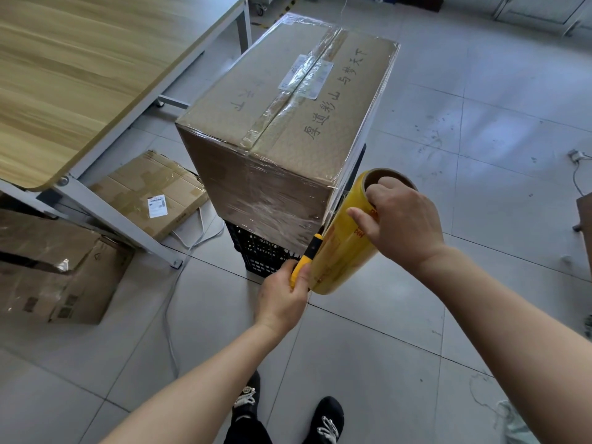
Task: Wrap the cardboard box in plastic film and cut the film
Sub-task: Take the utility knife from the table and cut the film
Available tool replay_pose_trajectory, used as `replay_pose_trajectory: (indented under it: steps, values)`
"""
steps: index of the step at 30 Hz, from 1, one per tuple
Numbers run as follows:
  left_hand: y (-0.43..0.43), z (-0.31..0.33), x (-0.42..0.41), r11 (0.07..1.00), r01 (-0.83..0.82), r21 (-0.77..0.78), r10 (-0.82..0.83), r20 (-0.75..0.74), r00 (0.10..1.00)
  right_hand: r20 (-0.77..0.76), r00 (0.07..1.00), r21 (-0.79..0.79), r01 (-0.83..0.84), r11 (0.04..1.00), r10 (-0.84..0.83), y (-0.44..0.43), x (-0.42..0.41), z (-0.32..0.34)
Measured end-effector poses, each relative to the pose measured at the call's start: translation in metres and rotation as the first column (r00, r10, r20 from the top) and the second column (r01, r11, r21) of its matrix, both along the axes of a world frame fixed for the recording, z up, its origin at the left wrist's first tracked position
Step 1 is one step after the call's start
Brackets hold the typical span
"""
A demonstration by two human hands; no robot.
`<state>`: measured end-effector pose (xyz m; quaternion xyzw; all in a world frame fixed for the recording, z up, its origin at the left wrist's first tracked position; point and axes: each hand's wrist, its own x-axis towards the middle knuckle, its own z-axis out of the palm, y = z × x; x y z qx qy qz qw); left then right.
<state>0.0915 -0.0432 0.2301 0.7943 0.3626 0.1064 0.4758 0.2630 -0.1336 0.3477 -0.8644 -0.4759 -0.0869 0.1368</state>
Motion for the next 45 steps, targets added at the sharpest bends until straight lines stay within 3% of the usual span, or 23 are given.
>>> replay_pose_trajectory:
  steps: [6, 16, 23, 31, 36, 42, 45]
  values:
    - [-0.004, -0.002, 0.001, 1.000, -0.002, -0.019, 0.001, -0.016, 1.000, -0.002, 1.000, 0.001, 0.001, 1.000, -0.001, 0.000, 0.000, 0.000]
    - [0.001, -0.006, 0.027, 0.998, 0.003, -0.058, -0.018, -0.258, 0.966, -0.004, 1.000, -0.011, -0.013, 1.000, 0.013, 0.001, 0.005, -0.001]
    - [-0.009, -0.014, 0.001, 0.999, -0.033, 0.000, 0.033, -0.122, 0.992, 0.004, 1.000, 0.005, -0.016, 1.000, 0.016, 0.001, 0.010, -0.003]
    - [-0.010, -0.024, 0.004, 0.998, -0.025, -0.060, 0.014, -0.177, 0.984, 0.009, 1.000, 0.018, -0.022, 1.000, 0.022, 0.001, 0.011, -0.004]
    - [-0.002, -0.027, 0.020, 0.995, -0.026, -0.101, 0.000, -0.241, 0.971, 0.003, 1.000, 0.021, -0.017, 1.000, 0.017, -0.001, 0.012, -0.005]
    - [0.012, -0.042, 0.045, 0.973, -0.008, -0.231, -0.099, -0.447, 0.889, 0.013, 1.000, 0.027, -0.020, 0.999, 0.020, -0.003, 0.014, -0.006]
    - [0.009, -0.044, 0.041, 0.981, -0.009, -0.192, -0.080, -0.451, 0.889, 0.014, 1.000, 0.032, -0.020, 0.999, 0.020, -0.002, 0.014, -0.006]
